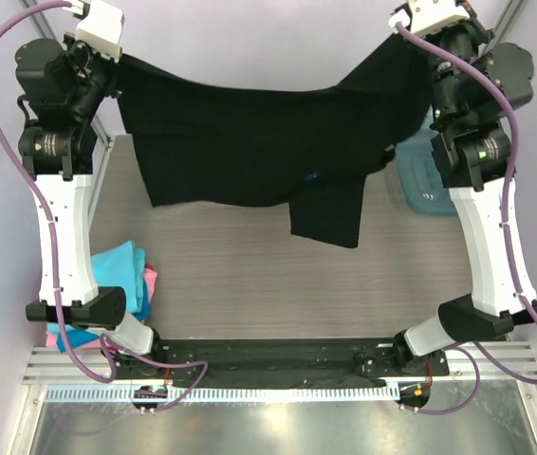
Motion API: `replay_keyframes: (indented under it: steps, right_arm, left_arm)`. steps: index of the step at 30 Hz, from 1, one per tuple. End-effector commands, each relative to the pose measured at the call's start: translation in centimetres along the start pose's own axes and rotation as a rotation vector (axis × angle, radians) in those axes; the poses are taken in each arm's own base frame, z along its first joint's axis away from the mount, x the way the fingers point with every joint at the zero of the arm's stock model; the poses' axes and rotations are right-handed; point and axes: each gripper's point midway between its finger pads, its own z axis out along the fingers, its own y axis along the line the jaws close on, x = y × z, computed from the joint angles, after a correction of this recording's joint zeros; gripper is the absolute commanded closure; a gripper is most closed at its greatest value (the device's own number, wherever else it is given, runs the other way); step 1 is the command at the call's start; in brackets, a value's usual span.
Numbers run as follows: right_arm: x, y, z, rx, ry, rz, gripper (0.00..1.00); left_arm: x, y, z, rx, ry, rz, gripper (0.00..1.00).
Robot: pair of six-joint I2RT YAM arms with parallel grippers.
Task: Fold and stack the t-shirts
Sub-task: Flatten the tshirt out
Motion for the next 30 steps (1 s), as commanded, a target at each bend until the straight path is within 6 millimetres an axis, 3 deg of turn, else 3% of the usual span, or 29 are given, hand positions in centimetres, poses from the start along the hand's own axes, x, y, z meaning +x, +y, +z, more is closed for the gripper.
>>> replay_keyframes:
  steps: [1, 7, 13, 18, 23, 30]
  right_arm:
    - [-2.5, -5.2, -1.5, 0.139, -0.058, -0.009, 0.99]
    - [-3.8, -7.5, -2.7, 0.177, -0.087, 0.027, 0.99]
    - [-2.9, -8.0, -5.1, 0.155, -0.035, 0.113, 0.99]
    - [-4.0, -10.4, -7.9, 0.168, -0.064, 0.112, 0.99]
    - [-5.7, -12.2, -10.3, 0.146, -0.114, 0.123, 0.99]
    - [-9.0, -17.2, -15.6, 0.177, -0.226, 0.118, 0.99]
  left_arm:
    - [-2.4, 1.0, -1.4, -0.026, -0.064, 0.023, 1.0]
    - [-4.8, 1.7, -3.1, -0.048, -0.127, -0.007, 1.0]
    - [-4.6, 1.0, -5.2, -0.026, -0.126, 0.002, 1.0]
    - [-4.7, 1.0, -7.3, -0.033, -0.124, 0.013, 1.0]
    - [-6.1, 1.5, -11.9, -0.072, -0.165, 0.036, 1.0]
    - [-8.2, 2.7, -18.0, -0.156, -0.241, 0.069, 1.0]
